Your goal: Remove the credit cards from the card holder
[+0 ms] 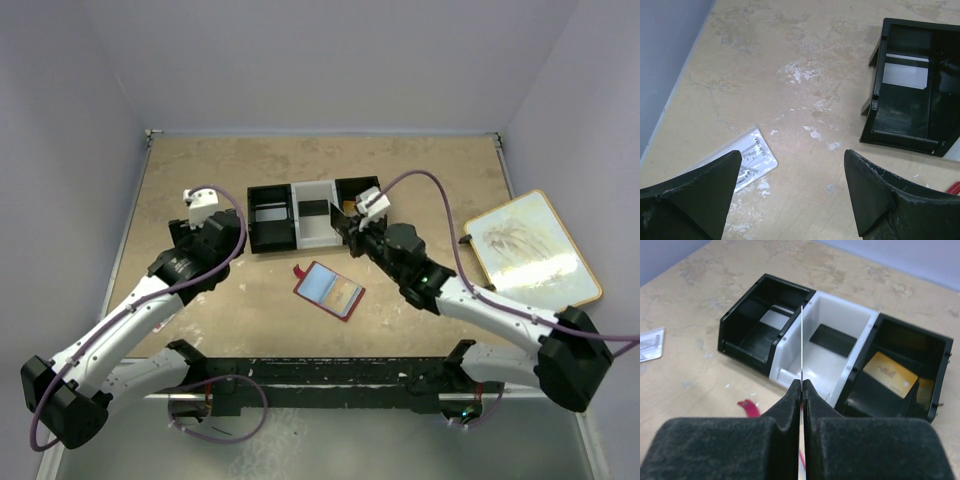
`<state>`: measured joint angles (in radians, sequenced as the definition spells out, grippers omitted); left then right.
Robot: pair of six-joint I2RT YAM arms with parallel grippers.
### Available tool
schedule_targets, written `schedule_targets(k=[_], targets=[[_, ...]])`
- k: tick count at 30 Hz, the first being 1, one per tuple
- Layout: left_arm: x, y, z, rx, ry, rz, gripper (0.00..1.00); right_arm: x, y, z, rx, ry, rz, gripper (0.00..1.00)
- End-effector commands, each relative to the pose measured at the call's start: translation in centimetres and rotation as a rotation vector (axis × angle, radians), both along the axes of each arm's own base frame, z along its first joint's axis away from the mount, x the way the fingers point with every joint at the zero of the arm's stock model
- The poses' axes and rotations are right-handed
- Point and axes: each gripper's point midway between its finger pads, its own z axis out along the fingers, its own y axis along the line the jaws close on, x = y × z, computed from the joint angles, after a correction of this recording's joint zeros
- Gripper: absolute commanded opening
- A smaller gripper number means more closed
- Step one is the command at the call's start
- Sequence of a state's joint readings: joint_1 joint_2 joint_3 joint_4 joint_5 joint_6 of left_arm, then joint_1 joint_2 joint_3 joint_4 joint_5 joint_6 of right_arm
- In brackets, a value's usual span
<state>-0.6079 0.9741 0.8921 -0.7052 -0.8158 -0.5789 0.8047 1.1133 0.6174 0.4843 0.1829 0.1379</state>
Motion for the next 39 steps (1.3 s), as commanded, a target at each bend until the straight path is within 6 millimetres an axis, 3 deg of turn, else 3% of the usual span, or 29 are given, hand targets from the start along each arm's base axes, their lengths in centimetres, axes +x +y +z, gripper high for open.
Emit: schedule_targets(k=[1,7,13,22,39], targets=[[0.2,1.3,2.0,0.027,-0.069,0.061,0.81,3.5,0.7,0.6,-0.143,-0.042,-0.051,0.0],[-0.1,2.0,2.8,0.032,-0.103,0.077,0.82,5.9,3.2,-0.4,-0.237,-0.014,0.022,0.0],[-0.2,2.2,3.1,0.032,-0.113,0.081,0.82,8.3,5.0,-3.3,-0.301,0.147,0.109,0.0],[-0.4,2.2,3.6,0.015,-0.137,0.072,0.82,11.8,5.0,-6.0,-0.434,0.144,0.051,0.0],[-0.4,2.1,3.6,0.012,-0.137,0.058,0.82,18.1,5.2,-8.3,-0.774,-0.055,0.033,0.0]])
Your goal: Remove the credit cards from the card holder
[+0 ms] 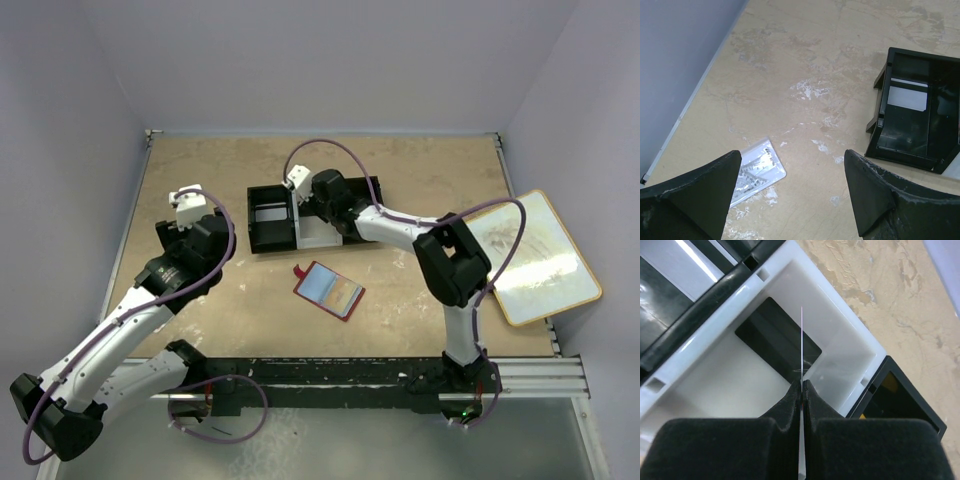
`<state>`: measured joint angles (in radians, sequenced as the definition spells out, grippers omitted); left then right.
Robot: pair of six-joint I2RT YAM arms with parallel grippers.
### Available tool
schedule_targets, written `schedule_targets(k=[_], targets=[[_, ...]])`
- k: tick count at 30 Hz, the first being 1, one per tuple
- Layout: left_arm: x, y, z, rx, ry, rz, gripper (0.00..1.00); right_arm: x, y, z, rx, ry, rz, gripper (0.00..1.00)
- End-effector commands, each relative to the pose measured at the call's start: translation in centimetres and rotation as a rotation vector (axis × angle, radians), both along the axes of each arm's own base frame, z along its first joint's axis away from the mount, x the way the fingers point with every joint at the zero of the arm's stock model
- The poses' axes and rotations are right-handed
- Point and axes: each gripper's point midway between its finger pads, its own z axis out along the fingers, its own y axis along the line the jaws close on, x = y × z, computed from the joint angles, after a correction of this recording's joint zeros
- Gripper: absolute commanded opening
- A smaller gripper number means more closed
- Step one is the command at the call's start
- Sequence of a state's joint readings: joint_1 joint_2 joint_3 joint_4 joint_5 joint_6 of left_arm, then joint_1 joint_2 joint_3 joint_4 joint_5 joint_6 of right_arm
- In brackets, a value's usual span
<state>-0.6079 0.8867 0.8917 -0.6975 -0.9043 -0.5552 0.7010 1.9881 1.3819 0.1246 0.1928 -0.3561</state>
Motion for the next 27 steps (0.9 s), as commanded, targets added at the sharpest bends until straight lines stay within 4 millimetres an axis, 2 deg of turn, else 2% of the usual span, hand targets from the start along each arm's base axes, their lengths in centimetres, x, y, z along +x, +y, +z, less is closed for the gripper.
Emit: schedule_targets(k=[1,9,14,27], targets=[[0.3,0.1,0.9,-0.003,-0.034,0.003,0.82,2.6,0.1,3.3,-0.074,-0.15,0.026,0.0],[0.3,0.1,0.9,-0.004,-0.035,-0.002,0.82,3.4,0.5,2.4,-0.148,-0.157,0.064,0.0],[0.3,0.0,0.9,-0.005,-0.036,-0.005,0.82,3.6,0.5,0.7,-0.19,-0.14,0.086,0.01],[0.3,-0.1,0.8,-0.007,-0.032,-0.011,0.82,3.1,0.8,-1.6,-0.236,-0.063,0.129,0.13]])
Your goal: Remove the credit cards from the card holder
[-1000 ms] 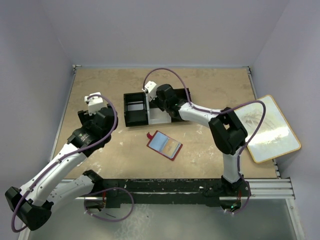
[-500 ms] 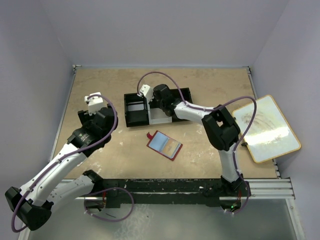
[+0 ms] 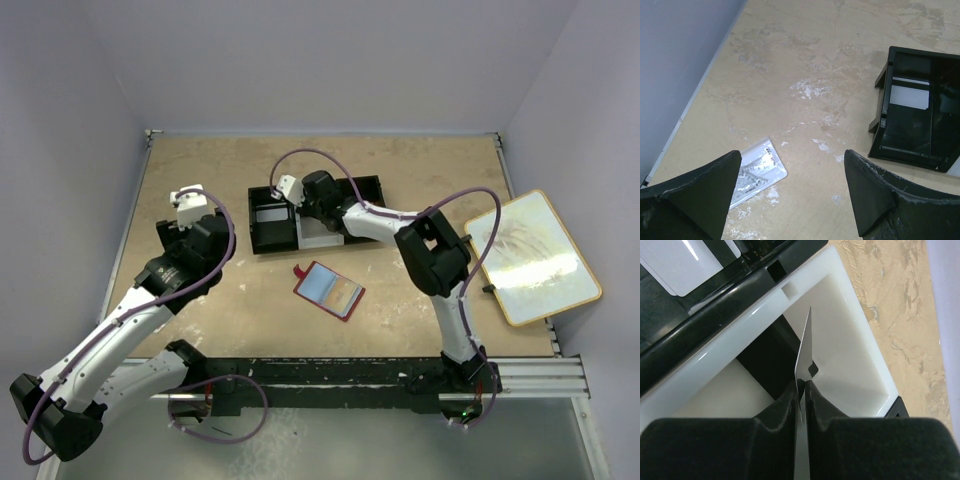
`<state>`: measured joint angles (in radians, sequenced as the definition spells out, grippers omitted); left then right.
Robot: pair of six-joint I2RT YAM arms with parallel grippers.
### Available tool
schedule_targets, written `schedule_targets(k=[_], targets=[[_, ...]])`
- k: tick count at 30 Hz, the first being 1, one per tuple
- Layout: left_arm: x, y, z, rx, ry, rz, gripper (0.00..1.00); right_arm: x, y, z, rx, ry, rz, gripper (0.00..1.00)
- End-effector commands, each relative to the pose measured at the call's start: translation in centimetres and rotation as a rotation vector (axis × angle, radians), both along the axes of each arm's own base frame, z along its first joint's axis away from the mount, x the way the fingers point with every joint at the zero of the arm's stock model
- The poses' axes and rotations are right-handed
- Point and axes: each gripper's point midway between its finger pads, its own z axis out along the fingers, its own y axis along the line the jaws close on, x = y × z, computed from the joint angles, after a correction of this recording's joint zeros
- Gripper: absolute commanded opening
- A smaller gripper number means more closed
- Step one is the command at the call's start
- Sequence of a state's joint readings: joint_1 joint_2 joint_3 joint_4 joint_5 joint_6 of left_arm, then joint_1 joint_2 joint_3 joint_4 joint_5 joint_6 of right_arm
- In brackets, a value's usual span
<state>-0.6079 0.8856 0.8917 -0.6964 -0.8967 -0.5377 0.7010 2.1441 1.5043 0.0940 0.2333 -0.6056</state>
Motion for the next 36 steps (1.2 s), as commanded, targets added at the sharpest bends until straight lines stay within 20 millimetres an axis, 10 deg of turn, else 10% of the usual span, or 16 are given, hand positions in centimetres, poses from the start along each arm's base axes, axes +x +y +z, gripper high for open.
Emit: schedule_targets(k=[1,23,27,36], targets=[[0.3,0.0,0.8,-0.015,-0.038,0.001,0.82,0.2,0.8,1.4,0.013,0.008,0.029,0.14],[0.5,-0.4,0.3,-0.013,-0.017,-0.016,0.82,-1.1,1.3,-0.5,-0.011,0.096,0.103,0.24],[0.5,-0.5,0.2,-0.011,-0.011,-0.018,0.82,-1.2,1.4,-0.3,-0.011,0.095,0.109,0.45],[0.6,-0.6,0.1,-0.009,-0.005,-0.02,0.82,-0.8,1.8,2.3,0.077,0.047,0.08,0.46]])
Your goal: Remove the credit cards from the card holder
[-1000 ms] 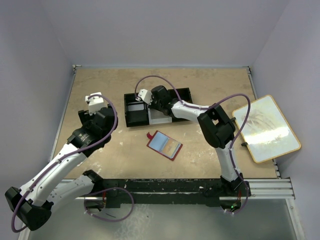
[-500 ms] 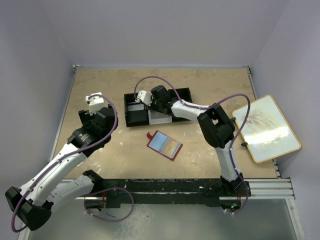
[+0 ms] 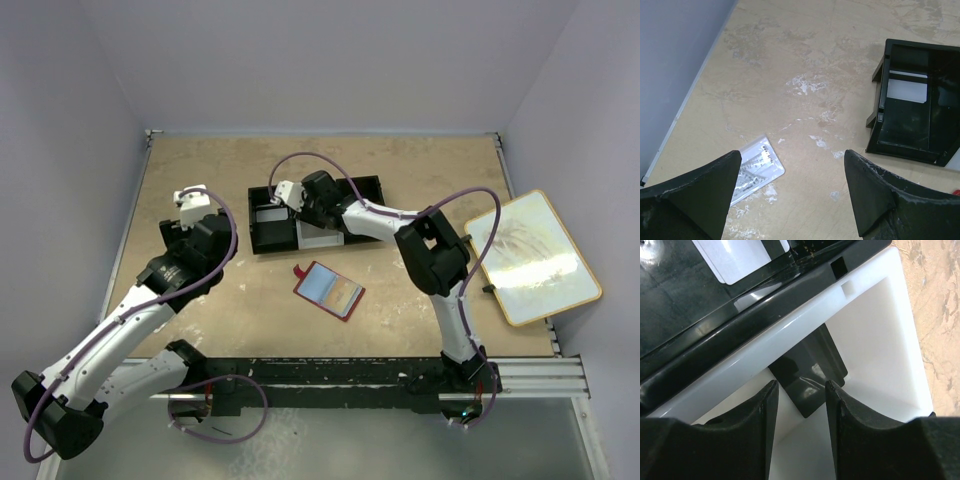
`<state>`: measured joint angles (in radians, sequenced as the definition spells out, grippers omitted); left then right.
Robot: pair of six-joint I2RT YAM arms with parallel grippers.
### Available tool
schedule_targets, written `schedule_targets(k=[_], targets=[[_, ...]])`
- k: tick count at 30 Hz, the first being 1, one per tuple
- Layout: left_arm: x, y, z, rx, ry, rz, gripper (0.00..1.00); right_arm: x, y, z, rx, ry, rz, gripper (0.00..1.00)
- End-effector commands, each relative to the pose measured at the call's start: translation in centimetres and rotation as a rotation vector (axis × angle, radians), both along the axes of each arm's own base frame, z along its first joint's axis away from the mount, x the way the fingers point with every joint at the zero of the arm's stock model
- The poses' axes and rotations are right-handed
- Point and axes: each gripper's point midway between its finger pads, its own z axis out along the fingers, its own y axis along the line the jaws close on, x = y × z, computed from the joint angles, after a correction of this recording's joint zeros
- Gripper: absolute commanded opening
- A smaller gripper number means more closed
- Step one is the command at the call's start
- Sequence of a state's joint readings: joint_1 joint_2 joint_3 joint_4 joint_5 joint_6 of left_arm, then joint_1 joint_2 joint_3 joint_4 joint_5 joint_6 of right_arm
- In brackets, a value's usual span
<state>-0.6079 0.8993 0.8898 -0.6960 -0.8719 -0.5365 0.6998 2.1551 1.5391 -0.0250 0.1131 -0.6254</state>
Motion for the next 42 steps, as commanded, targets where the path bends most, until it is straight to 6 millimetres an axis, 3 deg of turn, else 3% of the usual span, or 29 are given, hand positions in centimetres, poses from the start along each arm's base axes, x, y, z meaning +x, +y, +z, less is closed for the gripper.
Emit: schedule_targets(k=[1,4,8,11,13,18,28,42], targets=[[0.5,-0.1,0.6,-0.006,-0.027,0.0,0.82,1.0,1.0,4.4,0.125,-0.069,-0.044,0.46],[0.5,-0.1,0.6,-0.007,-0.028,-0.001,0.82,1.0,1.3,6.4,0.246,-0.057,-0.12,0.41],[0.5,-0.2,0.5,-0.006,-0.023,-0.005,0.82,0.3,1.4,7.8,0.425,0.03,-0.246,0.25],[0.5,-0.3,0.5,-0.009,-0.024,-0.008,0.82,-1.2,1.7,6.9,0.509,0.149,-0.327,0.12],[0.5,-0.3,0.5,-0.009,-0.024,-0.009,0.82,-2.2,2.3,5.9,0.562,0.23,-0.365,0.09],[0.6,-0.5,0.3,-0.013,-0.016,-0.019,0.82,-2.1,1.6,3.3,0.566,0.262,-0.488,0.0],[0.5,-0.3,0.5,-0.01,-0.023,-0.012,0.82,-1.7,0.7,0.0,0.507,0.285,-0.597,0.0],[0.5,-0.2,0.6,-0.008,-0.025,-0.009,0.82,-1.8,0.1,-1.7,0.366,0.228,-0.629,0.0]])
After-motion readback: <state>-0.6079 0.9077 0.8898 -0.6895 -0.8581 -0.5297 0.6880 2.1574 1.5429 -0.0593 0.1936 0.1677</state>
